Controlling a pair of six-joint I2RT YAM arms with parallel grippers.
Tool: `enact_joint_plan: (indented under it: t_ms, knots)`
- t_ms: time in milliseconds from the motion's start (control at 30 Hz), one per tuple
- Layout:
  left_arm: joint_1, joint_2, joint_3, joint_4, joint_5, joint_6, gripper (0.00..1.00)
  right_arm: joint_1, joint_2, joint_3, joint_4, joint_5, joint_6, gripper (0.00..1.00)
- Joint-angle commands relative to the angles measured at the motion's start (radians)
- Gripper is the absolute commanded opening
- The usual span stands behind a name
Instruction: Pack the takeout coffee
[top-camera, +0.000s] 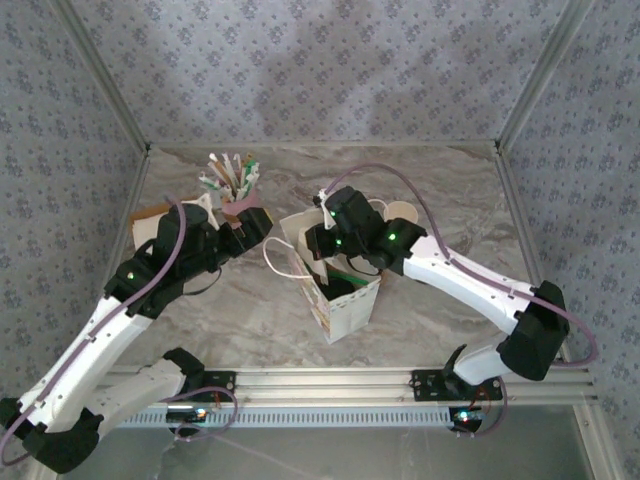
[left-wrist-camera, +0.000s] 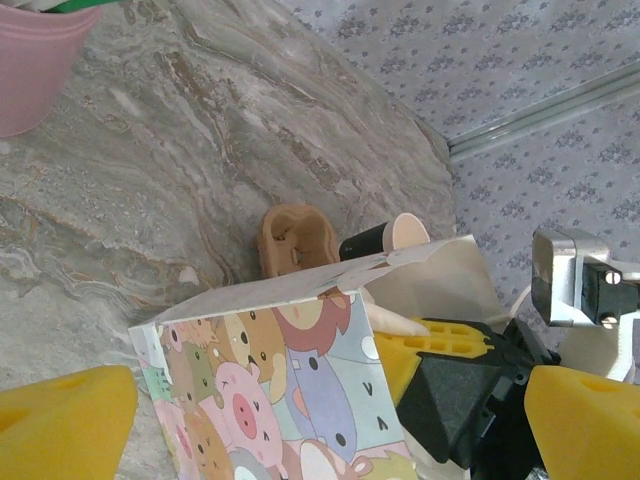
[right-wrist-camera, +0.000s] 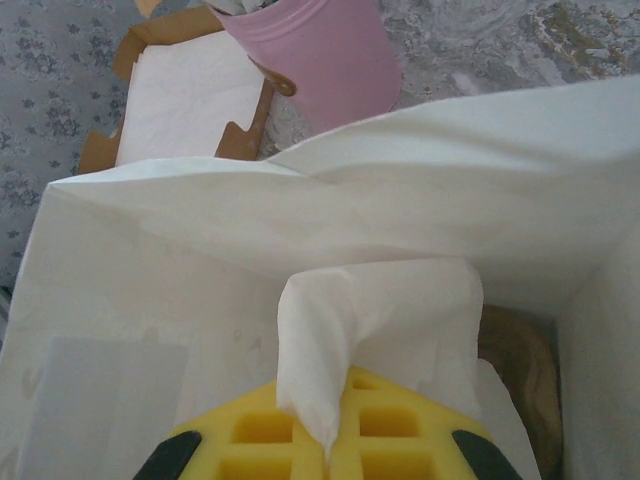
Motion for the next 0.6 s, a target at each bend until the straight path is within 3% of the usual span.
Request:
enact_joint_plan:
  t_ms: [0, 500, 567]
  knots:
    - [-0.008, 0.007, -0.004, 0.038, 0.023, 0.010, 0.99, 0.011, 0.024, -0.019, 0.021, 0.042, 0.015, 0.00]
    - [-0.008, 0.017, -0.017, 0.050, 0.035, 0.006, 1.00, 0.033, 0.109, 0.036, -0.071, 0.136, 0.019, 0.00]
    - [-0.008, 0.019, -0.016, 0.052, 0.037, 0.006, 0.99, 0.033, 0.115, 0.048, -0.079, 0.135, 0.018, 0.08]
